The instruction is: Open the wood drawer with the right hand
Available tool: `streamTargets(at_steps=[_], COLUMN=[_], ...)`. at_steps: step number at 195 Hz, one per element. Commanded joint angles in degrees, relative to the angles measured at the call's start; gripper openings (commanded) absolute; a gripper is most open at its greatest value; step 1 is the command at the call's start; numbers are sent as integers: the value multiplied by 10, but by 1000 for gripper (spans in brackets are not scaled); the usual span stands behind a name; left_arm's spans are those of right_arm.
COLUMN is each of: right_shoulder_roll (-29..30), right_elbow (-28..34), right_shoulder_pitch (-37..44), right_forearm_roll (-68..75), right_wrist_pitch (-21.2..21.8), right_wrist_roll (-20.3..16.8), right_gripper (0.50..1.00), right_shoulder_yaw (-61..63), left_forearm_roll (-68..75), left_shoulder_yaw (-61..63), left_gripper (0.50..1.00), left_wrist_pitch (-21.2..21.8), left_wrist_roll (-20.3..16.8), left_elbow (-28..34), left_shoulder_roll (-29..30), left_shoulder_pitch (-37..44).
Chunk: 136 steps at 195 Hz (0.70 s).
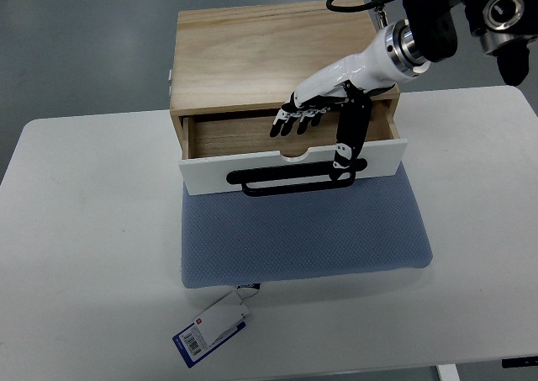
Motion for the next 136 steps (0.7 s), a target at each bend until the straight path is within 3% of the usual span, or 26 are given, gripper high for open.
streamTargets(at_steps=[1,31,62,63,82,92,93,101,111,112,114,136], right_shoulder_roll=[-20,-44,-70,-81,-107,-108,-121,-135,-135,-150,-153,-180], right_elbow=[-4,-13,-38,-51,-75,-75,-84,-92,-92,-101,-104,-123], right_shoulder_pitch=[11,26,15,-2,-49,-49,-83,-115,-115,-153,-162,-261], right_forearm_roll=[20,64,105,131,166,166,167,170,170,170,170,170], right_wrist_pitch=[-1,-5,-47,-77,-143,-143,-180,-209,-209,-237,-242,-270], right_wrist_roll=[0,1,1,2,10,10,24,37,37,48,50,59], right_gripper=[921,919,919,917,917,917,917,917,917,917,917,917], right_shoulder_yaw=[9,21,57,75,119,119,148,174,174,208,217,310], left_forearm_roll=[0,0,0,0,0,0,0,0,0,0,0,0], left_shoulder_yaw=[0,0,0,0,0,0,0,0,0,0,0,0], left_gripper=[1000,1000,1000,1000,1000,1000,1000,1000,1000,1000,1000,1000], left_wrist_pitch=[0,0,0,0,0,0,0,0,0,0,0,0], left_wrist_roll=[0,0,0,0,0,0,0,0,0,0,0,0], left_elbow=[0,0,0,0,0,0,0,0,0,0,0,0], left_shoulder_roll=[0,0,0,0,0,0,0,0,0,0,0,0], left_shoulder_pitch=[0,0,0,0,0,0,0,0,0,0,0,0])
